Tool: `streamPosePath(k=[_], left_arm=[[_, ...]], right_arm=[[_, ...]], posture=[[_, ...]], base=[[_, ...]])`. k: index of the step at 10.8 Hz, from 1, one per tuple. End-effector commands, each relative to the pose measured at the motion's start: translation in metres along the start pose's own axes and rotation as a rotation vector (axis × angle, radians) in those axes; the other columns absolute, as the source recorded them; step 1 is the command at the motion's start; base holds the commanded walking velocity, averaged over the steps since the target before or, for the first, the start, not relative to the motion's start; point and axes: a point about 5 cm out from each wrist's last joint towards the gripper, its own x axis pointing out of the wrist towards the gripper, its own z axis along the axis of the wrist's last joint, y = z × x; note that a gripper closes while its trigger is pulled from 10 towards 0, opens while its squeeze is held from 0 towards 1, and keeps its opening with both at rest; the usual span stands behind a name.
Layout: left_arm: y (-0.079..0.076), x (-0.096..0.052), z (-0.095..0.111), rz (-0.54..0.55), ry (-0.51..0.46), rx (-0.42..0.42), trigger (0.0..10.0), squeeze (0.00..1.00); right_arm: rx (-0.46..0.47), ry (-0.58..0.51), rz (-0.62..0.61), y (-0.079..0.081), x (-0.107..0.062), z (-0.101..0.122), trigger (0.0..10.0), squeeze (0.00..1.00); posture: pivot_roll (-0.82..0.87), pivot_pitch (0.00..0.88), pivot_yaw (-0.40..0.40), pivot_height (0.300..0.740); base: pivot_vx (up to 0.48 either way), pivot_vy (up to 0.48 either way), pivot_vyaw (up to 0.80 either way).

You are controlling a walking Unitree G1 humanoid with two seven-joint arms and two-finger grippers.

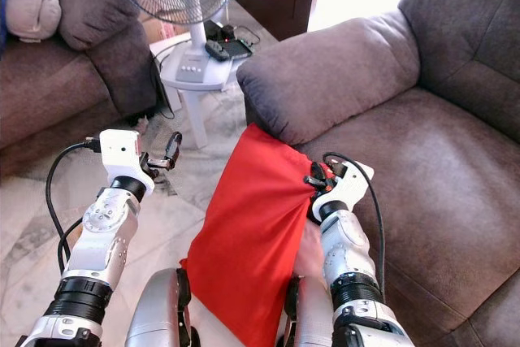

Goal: Move the pillow to the sofa from floor

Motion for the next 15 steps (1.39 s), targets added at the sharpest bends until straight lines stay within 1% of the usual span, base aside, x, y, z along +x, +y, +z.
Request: streamPosePath(k=[1,5,8,10,14,15], left_arm=[[-0.0017,0.001,-0.002,-0.004,0.007,-0.008,10.0,0.0],[-0.0027,0.0001,-0.0022,-0.012,0.008,-0.006,10.0,0.0],[-0.0044,-0.0006,-0.0031,-0.015,0.008,-0.006,10.0,0.0],[-0.002,-0.0003,-0.0022,-0.013,0.007,0.001,10.0,0.0],[-0.003,0.0008,-0.0004,-0.015,0.002,0.001,10.0,0.0],[-0.0028,0.0007,-0.0002,-0.014,0.002,0.001,10.0,0.0]], right_arm=[[-0.037,-0.092,0.043,0.0076,0.0032,0.0197,10.0,0.0],[-0.042,-0.094,0.042,0.0073,0.0004,0.0172,10.0,0.0],[-0.052,-0.091,0.045,0.0104,0.0001,0.016,10.0,0.0],[-0.047,-0.092,0.043,0.0116,0.0002,0.0151,10.0,0.0],[-0.05,-0.092,0.039,0.0115,-0.0004,0.0148,10.0,0.0],[-0.049,-0.092,0.041,0.0116,-0.0003,0.0148,10.0,0.0]], posture=[[0.05,0.032,-0.017,0.586],[0.05,0.053,-0.017,0.586],[0.05,0.062,-0.018,0.623],[0.06,0.071,-0.016,0.657],[0.06,0.078,-0.014,0.74],[0.06,0.079,-0.015,0.74]], base=[[0.0,0.0,0.0],[0.0,0.0,0.0],[0.0,0.0,0.0],[0.0,0.0,0.0],[0.0,0.0,0.0],[0.0,0.0,0.0]])
